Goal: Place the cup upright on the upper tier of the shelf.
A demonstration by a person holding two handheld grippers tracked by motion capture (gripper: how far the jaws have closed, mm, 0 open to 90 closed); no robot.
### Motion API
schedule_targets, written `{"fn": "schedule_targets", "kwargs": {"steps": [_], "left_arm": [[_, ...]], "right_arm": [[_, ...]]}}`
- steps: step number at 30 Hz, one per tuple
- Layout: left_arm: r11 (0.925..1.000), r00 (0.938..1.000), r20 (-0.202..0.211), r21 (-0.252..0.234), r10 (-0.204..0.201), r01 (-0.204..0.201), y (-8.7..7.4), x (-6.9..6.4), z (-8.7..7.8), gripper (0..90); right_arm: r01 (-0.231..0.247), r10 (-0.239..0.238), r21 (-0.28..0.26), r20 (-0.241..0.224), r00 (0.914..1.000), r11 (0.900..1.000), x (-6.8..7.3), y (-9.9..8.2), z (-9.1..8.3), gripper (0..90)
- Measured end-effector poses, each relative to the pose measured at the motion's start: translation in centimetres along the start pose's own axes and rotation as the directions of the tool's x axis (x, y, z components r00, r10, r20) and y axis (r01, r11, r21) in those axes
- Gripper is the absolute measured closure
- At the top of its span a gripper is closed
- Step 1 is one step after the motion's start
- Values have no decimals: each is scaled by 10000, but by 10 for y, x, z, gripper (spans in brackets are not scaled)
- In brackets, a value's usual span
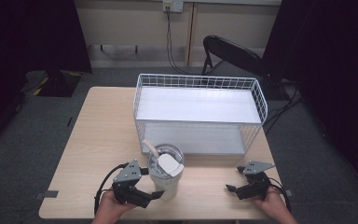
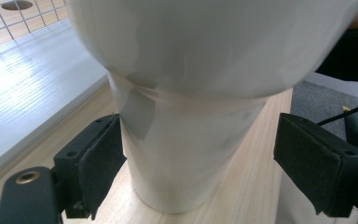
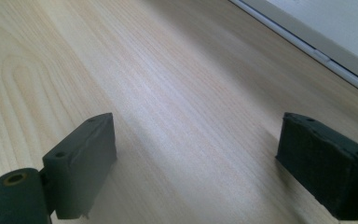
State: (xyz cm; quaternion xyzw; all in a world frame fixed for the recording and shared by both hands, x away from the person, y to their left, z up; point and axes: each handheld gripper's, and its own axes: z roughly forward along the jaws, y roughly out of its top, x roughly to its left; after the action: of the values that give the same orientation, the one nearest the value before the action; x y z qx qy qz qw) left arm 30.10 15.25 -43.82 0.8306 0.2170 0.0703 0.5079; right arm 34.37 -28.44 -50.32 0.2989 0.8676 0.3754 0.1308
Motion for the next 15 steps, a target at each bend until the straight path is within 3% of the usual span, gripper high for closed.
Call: {"fn": "schedule_targets", "kwargs": {"steps": [15], "left_arm": [[9991, 9998, -169, -413, 53, -60, 4, 1, 11, 125]], "right_arm": [[-3, 3, -6, 4, 10000, 10000, 0, 0, 0, 110]]}}
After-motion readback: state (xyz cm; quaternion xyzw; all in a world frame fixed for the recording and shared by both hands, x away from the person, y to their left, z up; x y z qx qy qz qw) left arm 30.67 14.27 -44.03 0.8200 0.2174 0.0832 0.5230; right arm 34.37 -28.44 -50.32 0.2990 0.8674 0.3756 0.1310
